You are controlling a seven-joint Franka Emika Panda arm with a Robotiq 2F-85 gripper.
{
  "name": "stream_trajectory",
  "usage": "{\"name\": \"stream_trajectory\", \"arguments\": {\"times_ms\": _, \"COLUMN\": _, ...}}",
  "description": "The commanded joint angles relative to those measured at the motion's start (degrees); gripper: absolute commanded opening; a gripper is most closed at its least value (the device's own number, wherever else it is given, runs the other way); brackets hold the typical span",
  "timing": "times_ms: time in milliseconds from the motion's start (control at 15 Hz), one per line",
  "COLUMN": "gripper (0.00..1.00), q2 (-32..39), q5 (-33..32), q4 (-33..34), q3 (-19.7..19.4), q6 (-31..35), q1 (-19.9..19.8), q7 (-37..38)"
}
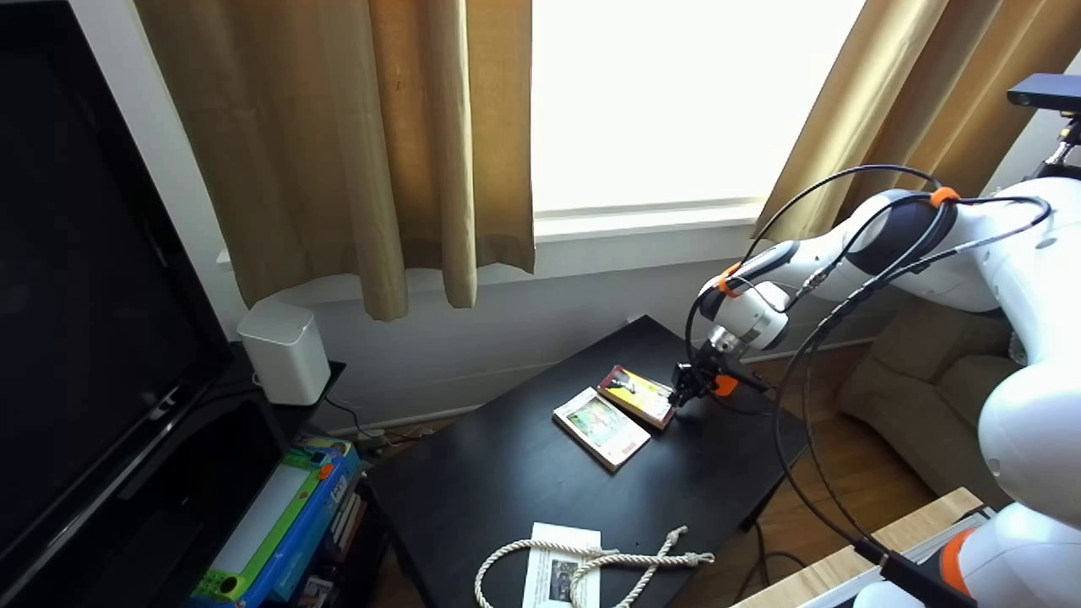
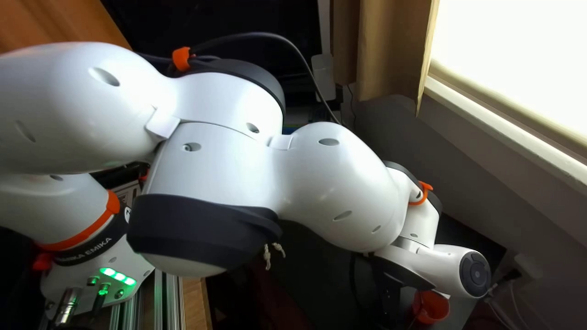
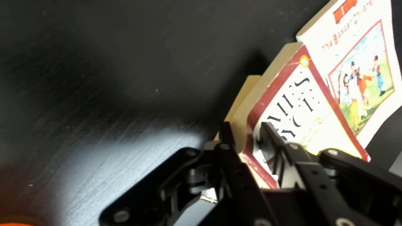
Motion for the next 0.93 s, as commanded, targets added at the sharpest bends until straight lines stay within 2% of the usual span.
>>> {"name": "stream_trajectory", "arguments": {"times_ms": 0, "gripper": 0.06, "q2": -0.65, "q5": 0.23, "q4": -0.22, "q3": -1.95, "q6": -0.24, "q1": 1.30, "q7": 1.64}}
{"name": "stream_trajectory", "arguments": {"times_ms": 533, "gripper": 0.06, "q2": -3.83, "q5": 0.17, "q4": -2.68, "q3": -0.91, "q6": -2.76, "q1": 0.70, "q7": 1.13}}
{"name": "stream_trajectory", "arguments": {"times_ms": 867, "gripper": 0.06, "q2": -6.16, "q5": 2.27, "q4": -3.53, "q3": -0.32, "q6": -8.68, "q1": 0.31, "q7": 0.34}}
